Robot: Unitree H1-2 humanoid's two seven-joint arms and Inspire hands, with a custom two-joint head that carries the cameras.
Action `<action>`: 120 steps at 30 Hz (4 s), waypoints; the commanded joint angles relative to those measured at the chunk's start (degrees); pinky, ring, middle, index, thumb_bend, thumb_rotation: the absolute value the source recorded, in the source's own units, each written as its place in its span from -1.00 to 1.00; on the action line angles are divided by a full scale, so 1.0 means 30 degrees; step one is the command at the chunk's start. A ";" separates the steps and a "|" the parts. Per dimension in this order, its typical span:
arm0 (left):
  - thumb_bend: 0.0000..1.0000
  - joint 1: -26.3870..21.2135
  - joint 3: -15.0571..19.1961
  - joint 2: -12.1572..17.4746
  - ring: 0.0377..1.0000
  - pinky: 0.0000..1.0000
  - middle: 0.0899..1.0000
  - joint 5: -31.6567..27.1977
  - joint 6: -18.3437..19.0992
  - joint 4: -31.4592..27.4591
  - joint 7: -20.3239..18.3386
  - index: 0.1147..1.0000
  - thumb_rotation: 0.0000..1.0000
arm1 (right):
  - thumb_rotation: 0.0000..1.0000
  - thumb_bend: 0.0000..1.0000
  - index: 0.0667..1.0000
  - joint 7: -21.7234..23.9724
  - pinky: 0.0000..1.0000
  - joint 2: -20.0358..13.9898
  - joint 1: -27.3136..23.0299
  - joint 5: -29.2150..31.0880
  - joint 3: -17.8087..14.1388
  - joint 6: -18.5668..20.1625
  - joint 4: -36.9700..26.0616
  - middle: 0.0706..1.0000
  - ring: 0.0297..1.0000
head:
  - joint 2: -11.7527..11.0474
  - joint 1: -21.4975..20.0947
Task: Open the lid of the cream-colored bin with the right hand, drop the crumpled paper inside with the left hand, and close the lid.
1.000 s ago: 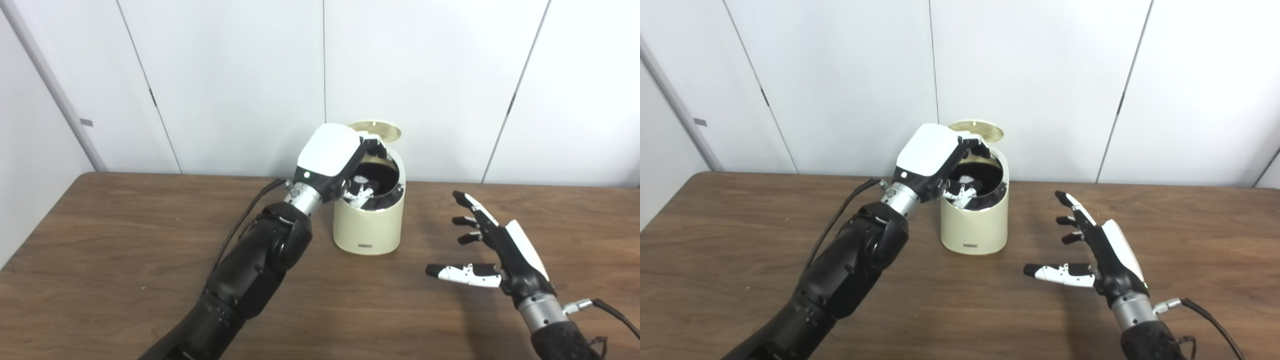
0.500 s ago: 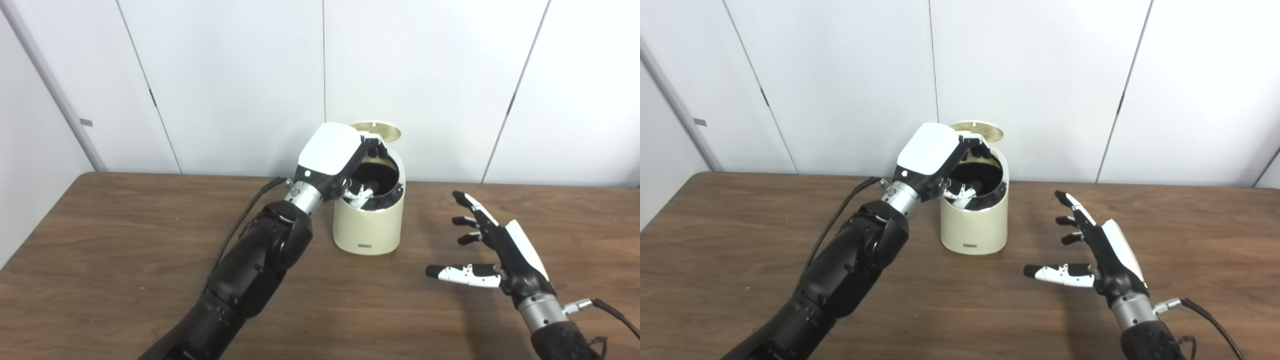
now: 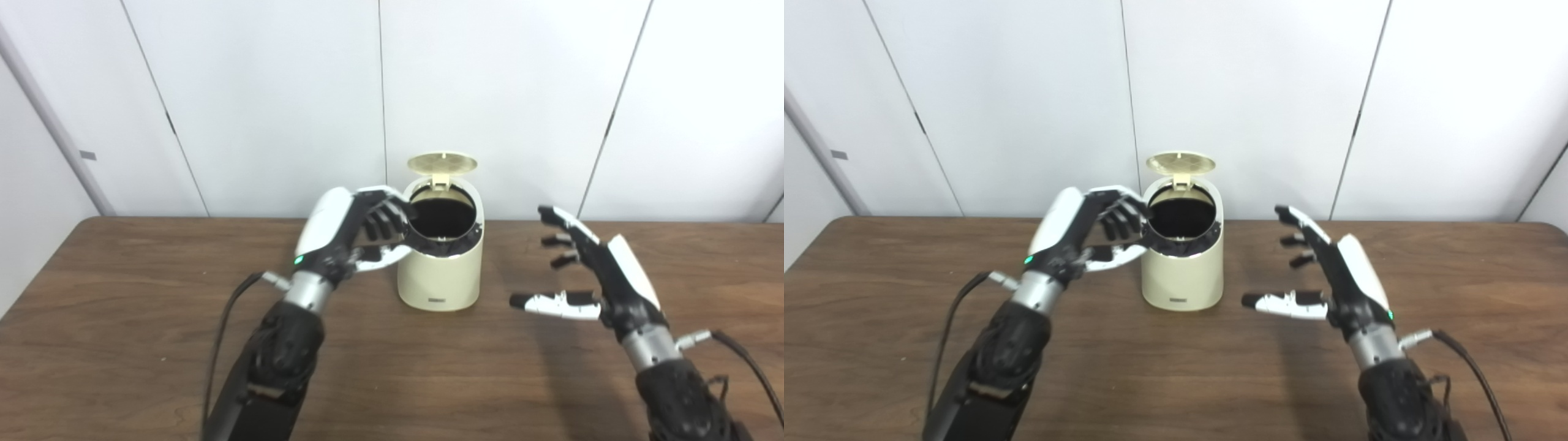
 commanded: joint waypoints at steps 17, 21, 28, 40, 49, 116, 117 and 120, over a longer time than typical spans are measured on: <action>0.36 0.3250 0.2302 -0.0834 0.31 0.12 0.39 -0.4128 -0.0902 -0.1000 0.1088 0.40 -0.81 | -0.28 0.55 0.73 0.2009 0.39 -0.1875 -0.5590 -0.0981 0.1056 -0.0008 0.1113 0.78 0.68 | -0.0570 -0.0203; 0.37 0.3415 0.2242 -0.0914 0.32 0.14 0.38 -0.4049 -0.1061 -0.0481 0.1152 0.39 -0.89 | -0.27 0.57 0.73 0.2460 0.43 -0.2280 -0.6435 -0.1417 0.1413 0.0055 0.1527 0.79 0.70 | -0.0608 -0.0158; 0.40 0.3401 0.2131 -0.1028 0.32 0.15 0.38 -0.3819 -0.1345 0.0095 0.1338 0.38 -0.91 | -0.16 0.59 0.77 0.3252 0.33 -0.2505 -0.7409 -0.2431 0.1893 0.0875 0.1797 0.81 0.70 | -0.0680 -0.0085; 0.42 0.3392 0.1894 -0.1088 0.30 0.10 0.36 -0.3710 -0.1533 0.0318 0.1490 0.37 -0.93 | -0.13 0.59 0.78 0.3588 0.45 -0.2704 -0.8649 -0.3750 0.2636 0.0540 0.2525 0.78 0.75 | -0.0745 0.0000; 0.43 0.3378 0.1643 -0.1286 0.29 0.09 0.36 -0.3660 -0.1208 0.0198 0.1457 0.37 -0.95 | -0.16 0.60 0.77 0.3936 0.46 -0.2396 -0.9112 -0.3806 0.3067 0.0504 0.2548 0.78 0.74 | -0.0682 0.0067; 0.40 0.3056 0.1401 -0.1678 0.30 0.11 0.37 -0.3660 -0.0188 -0.0586 0.1252 0.37 -0.93 | -0.24 0.59 0.39 0.7808 0.60 -0.2623 -0.7806 -0.4197 0.4484 0.0332 0.0376 0.39 0.71 | 0.0864 0.0807; 0.40 0.3065 0.1391 -0.1714 0.30 0.11 0.37 -0.3624 -0.0086 -0.0632 0.1252 0.37 -0.92 | -0.23 0.60 0.38 0.7819 0.60 -0.2667 -0.7771 -0.4222 0.4540 0.0150 0.0398 0.39 0.70 | 0.0900 0.0838; 0.40 0.3067 0.1332 -0.1764 0.29 0.11 0.37 -0.3508 0.0013 -0.0691 0.1257 0.37 -0.91 | -0.21 0.61 0.37 0.7826 0.58 -0.2721 -0.7673 -0.4257 0.4676 -0.0149 0.0443 0.37 0.69 | 0.0978 0.0914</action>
